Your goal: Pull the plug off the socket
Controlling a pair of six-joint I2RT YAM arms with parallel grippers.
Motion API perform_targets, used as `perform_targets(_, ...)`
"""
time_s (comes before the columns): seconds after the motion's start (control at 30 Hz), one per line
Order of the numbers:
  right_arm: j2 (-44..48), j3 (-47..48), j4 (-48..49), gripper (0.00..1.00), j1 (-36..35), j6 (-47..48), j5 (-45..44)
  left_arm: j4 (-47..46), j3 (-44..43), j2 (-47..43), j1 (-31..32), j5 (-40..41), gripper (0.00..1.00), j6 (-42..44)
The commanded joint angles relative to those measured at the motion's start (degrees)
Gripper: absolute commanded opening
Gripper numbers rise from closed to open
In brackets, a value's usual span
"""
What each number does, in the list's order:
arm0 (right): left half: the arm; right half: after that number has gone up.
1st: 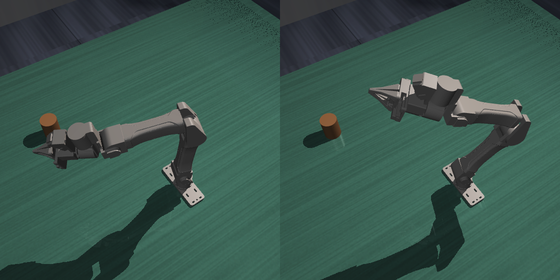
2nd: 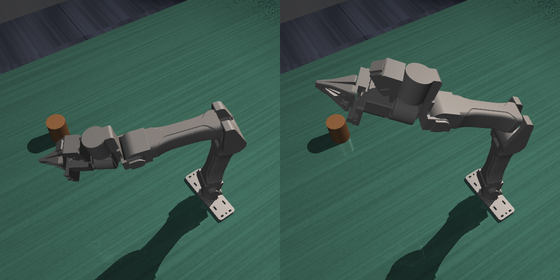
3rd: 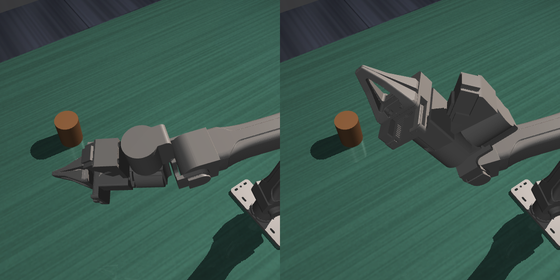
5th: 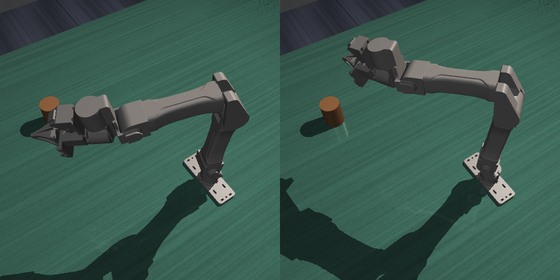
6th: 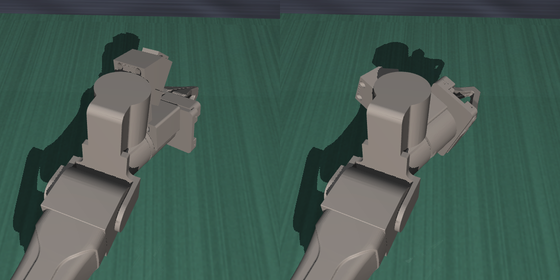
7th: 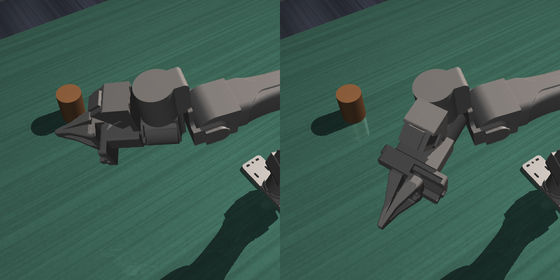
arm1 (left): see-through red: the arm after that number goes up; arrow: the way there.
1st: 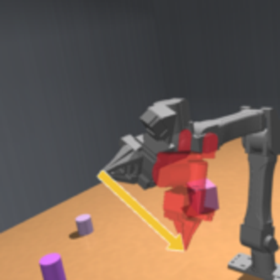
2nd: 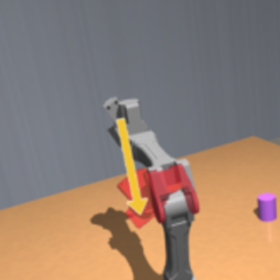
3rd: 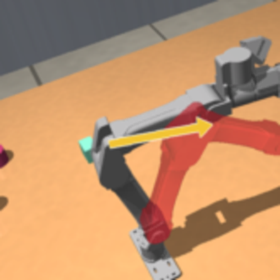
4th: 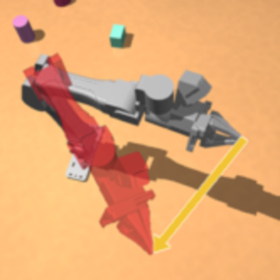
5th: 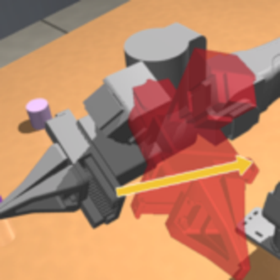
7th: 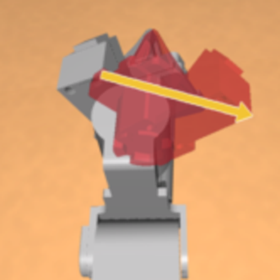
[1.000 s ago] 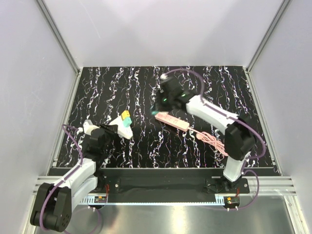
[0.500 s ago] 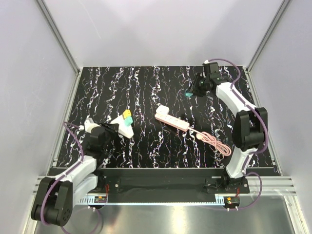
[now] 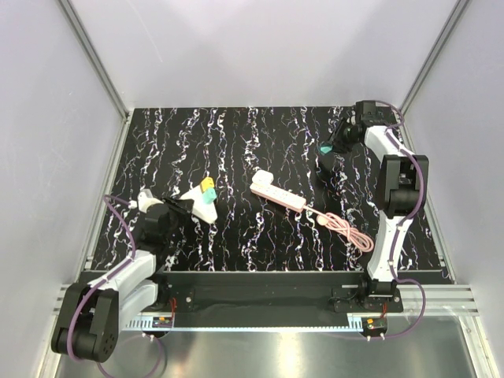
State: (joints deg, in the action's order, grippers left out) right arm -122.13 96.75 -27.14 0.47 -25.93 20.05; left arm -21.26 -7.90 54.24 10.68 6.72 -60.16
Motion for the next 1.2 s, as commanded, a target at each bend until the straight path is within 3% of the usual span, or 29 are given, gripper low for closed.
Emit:
perform_targets(0.0, -1.3, 4.1, 1.7, 0.02, 0.8, 1.9, 2.2, 4.7, -0.2, 0.6, -0.1, -3.0, 0.00, 3.5)
perform_targets(0.6, -11.1, 12.0, 1.5, 0.13, 4.3, 1.6, 6.8, 5.6, 0.0, -0.1, -0.3, -4.5, 0.00, 3.5)
perform_targets(0.77, -11.6, 11.3, 1.3, 0.28, 5.0, 1.0, 5.6, 4.9, 0.8, 0.3, -0.3, -4.4, 0.00, 3.1)
perform_targets(1.03, -11.7, 12.1, -2.4, 0.66, 5.7, 2.2, 0.2, 4.7, 0.7, 1.3, -0.3, -4.3, 0.00, 3.5)
perform_targets(1.17, -11.6, 12.2, -3.3, 0.77, 5.8, 3.0, -1.0, 4.3, 0.7, 1.7, -0.3, -4.3, 0.00, 3.6)
